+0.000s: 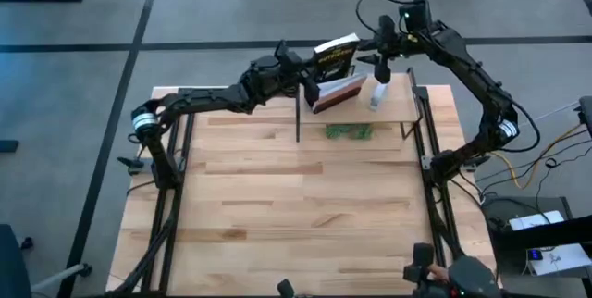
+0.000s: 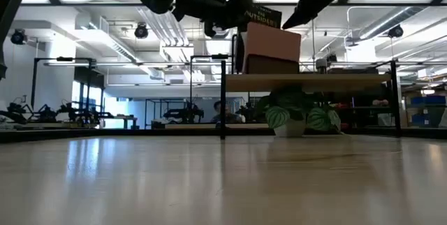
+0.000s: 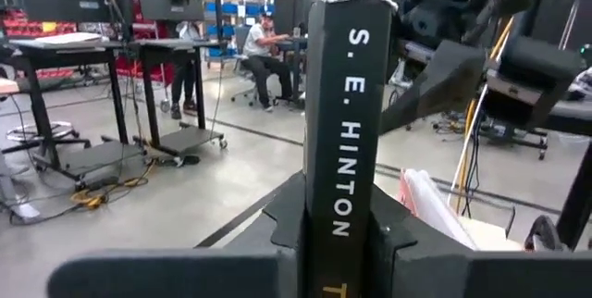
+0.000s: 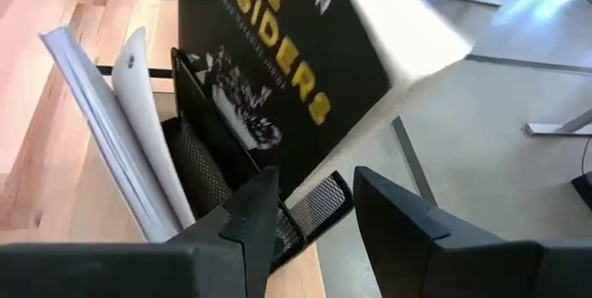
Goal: Stock shelves
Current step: Put the black book into the black desk organizer on the shelf
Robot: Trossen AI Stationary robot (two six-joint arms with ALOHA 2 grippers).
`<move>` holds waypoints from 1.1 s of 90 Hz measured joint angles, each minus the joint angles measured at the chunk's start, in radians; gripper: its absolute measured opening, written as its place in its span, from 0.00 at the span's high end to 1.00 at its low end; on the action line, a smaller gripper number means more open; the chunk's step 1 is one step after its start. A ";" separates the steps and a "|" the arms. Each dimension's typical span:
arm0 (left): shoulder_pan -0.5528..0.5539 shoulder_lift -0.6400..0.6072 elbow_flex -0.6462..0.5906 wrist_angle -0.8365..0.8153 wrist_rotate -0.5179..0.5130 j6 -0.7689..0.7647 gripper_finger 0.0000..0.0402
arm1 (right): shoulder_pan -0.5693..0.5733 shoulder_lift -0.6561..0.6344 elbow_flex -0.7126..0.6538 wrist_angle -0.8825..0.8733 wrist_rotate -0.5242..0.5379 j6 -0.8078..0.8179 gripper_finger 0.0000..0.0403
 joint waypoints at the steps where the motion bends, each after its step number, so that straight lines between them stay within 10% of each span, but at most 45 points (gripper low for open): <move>1: 0.000 0.001 0.000 0.004 0.000 0.000 0.92 | 0.000 -0.001 0.000 0.000 0.000 0.000 0.71; 59: 0.000 0.056 0.000 0.091 -0.002 0.012 0.92 | 0.004 -0.007 0.000 -0.010 0.001 -0.009 0.81; 99: 0.000 0.051 0.000 0.036 -0.002 0.001 0.52 | 0.011 -0.006 0.000 -0.010 0.001 0.012 0.77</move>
